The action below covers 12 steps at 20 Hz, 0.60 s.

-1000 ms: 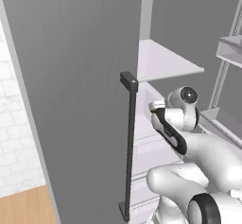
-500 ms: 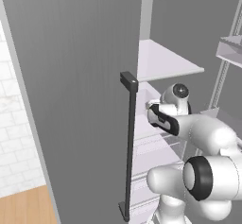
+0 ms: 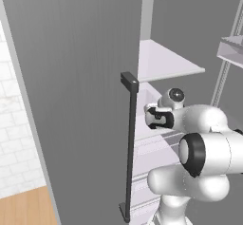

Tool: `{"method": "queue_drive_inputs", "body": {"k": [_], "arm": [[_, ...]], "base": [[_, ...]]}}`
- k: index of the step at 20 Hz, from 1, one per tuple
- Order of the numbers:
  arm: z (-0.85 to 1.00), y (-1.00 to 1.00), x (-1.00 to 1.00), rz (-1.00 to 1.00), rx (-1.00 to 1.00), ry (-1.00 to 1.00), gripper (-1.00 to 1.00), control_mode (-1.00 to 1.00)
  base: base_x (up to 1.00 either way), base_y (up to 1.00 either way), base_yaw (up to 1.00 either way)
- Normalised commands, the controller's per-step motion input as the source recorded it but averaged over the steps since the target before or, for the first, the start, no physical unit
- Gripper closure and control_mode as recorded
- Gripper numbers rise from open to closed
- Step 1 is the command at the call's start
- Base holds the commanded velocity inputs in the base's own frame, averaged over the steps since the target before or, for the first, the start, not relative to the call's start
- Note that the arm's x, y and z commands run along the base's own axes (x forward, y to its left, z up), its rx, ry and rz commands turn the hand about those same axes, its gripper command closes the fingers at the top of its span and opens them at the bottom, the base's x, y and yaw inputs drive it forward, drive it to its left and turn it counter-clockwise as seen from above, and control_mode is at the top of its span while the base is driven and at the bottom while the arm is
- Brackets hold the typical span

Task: Place one lime and one fish in each tupperware on the nearby counter, to pack two identical lunches.

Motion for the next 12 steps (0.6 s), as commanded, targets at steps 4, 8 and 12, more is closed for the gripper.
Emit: {"method": "queue_drive_inputs", "body": {"k": [4, 8, 12], "arm": [[0.0, -0.01, 0.5, 0.0, 0.0, 0.0, -1.0, -1.0], [0.0, -0.06, 0.47, 0.0, 0.0, 0.0, -1.0, -1.0], [-0.07, -0.06, 0.42, 0.0, 0.0, 0.07, -1.0, -1.0]], "base": [[0.0, 0.0, 0.0], [0.0, 0.0, 0.0], [0.0, 0.0, 0.0]]}}
